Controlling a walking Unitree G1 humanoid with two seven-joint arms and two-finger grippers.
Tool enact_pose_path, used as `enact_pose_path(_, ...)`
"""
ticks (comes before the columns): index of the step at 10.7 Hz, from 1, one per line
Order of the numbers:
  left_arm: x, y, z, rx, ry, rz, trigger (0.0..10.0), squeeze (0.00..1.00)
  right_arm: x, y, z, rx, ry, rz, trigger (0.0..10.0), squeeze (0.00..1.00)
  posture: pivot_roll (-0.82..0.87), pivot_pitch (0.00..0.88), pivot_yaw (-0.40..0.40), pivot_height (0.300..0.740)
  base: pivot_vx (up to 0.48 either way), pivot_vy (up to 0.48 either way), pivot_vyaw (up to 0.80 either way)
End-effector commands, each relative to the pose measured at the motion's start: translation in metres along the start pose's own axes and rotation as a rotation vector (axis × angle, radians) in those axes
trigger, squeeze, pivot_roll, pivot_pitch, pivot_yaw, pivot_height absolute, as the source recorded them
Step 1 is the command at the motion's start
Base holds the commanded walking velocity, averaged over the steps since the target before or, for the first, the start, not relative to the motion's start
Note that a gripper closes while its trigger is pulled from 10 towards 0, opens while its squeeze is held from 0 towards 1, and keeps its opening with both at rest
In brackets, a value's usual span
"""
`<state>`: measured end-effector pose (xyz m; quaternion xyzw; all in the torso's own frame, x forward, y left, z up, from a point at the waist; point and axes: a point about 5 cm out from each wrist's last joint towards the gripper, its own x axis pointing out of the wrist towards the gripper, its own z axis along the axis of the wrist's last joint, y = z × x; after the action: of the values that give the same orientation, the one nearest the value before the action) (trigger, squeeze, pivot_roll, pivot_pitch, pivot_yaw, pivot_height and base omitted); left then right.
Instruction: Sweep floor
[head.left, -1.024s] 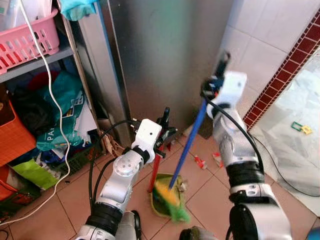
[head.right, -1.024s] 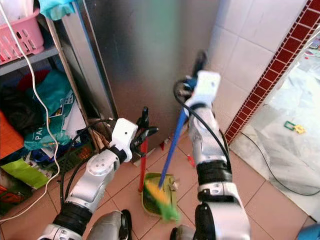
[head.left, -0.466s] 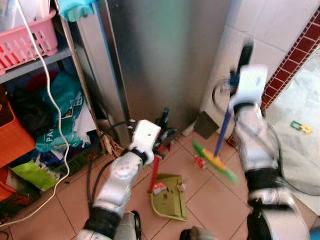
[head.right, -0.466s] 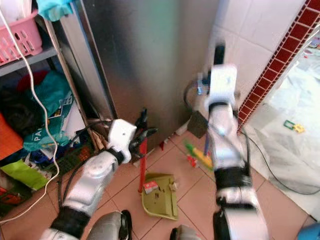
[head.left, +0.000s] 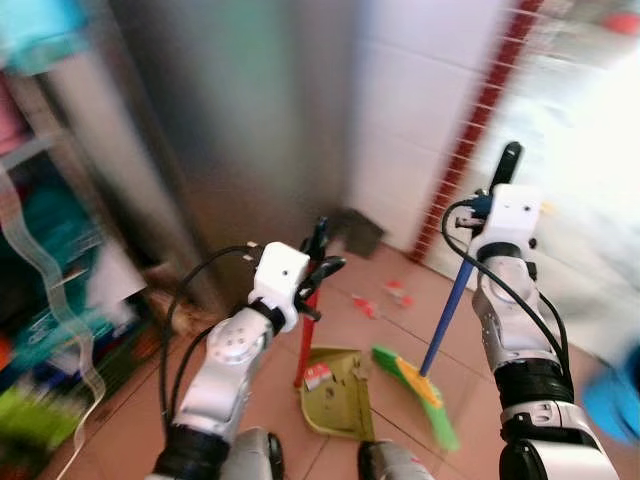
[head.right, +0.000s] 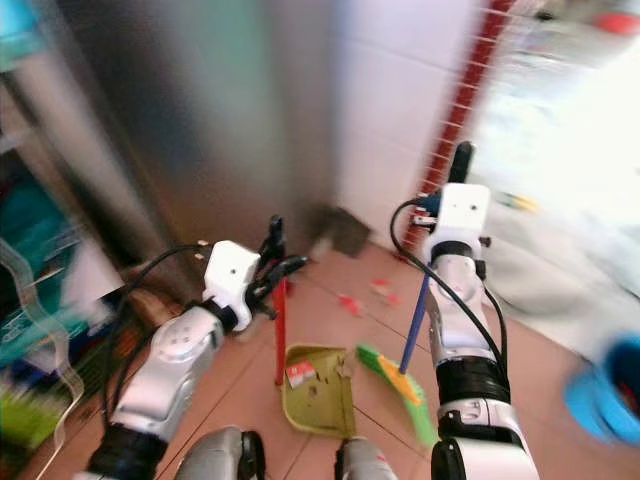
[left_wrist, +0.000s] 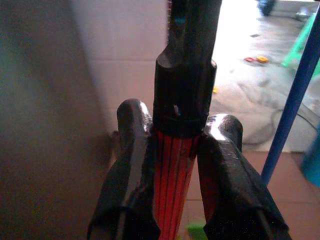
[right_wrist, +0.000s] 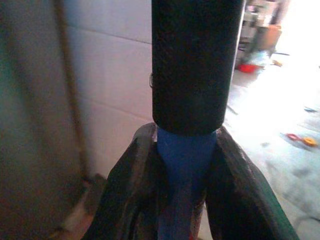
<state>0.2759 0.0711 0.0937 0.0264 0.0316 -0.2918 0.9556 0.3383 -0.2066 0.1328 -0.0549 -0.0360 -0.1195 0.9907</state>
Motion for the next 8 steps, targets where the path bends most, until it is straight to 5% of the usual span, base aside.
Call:
enact_pose_path(1,-0.0009,-0.0005,0.0076,-0.014,-0.031,-0.015,10.0,0.00,0.0028,0.0004,0.0073,-0.003,-0.033,-0.008,10.0,0.00,0.00,0.038,0.021,0.740,0.000,0.000,-0.80)
enact_pose_path(6,-0.0030,0.0025,0.0087,-0.020,-0.026,-0.017,10.0,0.00,0.0067,-0.0055,0.0041,-0.013,-0.003,-0.058,10.0,0.00,0.00,0.021,0.021,0.740,0.000,0.000,-0.48)
enact_pose_path(8,-0.0042,0.0016,0.0072,-0.023,-0.019,-0.033,10.0,0.00,0.0083,-0.0070,0.0042,-0.030,-0.001,-0.074,10.0,0.00,0.00,0.018,0.022,0.740,0.000,0.418,-0.80)
